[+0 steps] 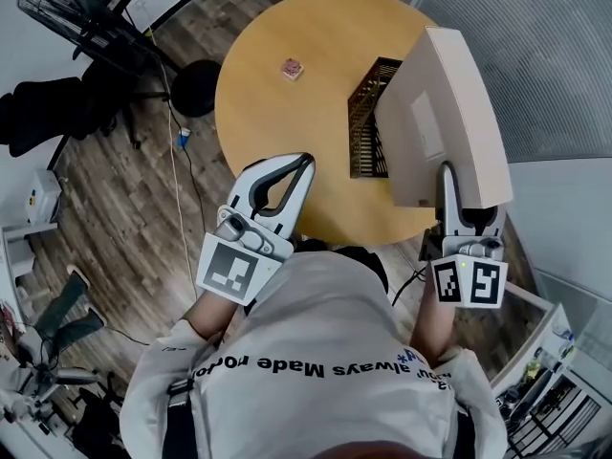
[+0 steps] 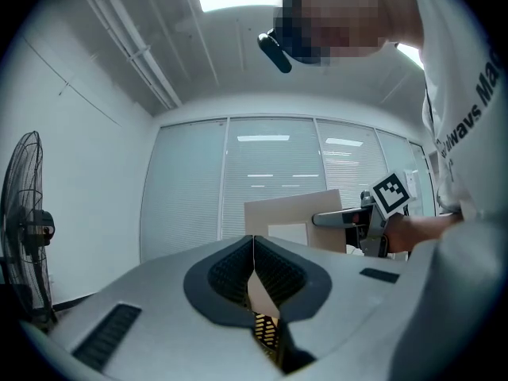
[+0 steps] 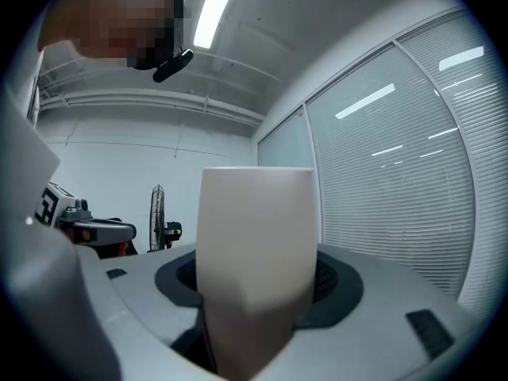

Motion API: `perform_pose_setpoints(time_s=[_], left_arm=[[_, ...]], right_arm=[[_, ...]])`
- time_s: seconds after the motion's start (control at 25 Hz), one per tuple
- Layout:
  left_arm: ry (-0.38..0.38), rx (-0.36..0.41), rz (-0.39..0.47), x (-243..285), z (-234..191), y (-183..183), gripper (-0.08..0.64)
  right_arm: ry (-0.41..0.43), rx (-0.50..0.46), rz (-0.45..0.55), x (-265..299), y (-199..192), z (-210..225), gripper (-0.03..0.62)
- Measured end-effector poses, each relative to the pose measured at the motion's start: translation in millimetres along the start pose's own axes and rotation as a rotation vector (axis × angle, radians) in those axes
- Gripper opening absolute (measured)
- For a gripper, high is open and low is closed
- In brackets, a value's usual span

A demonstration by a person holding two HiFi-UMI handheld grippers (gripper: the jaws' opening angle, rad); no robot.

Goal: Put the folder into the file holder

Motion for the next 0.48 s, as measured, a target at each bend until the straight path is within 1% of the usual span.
perform_pose_setpoints(time_s=[0.48], left_arm=[[-0.034,0.014,-0.001,2.6,8.7,-4.3,0.025]], right_arm=[[-0.032,0.059,0.039,6.3,-15.6,11.7,0.291]])
Point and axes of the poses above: the fingertips, and each gripper's own axes: x forward along the fingers, z to its right, y out of its top, the point moved 3 cm from there along -x, backward along the fingers, and after that the axes turned 13 degrees about x, right-handed, at the moved point
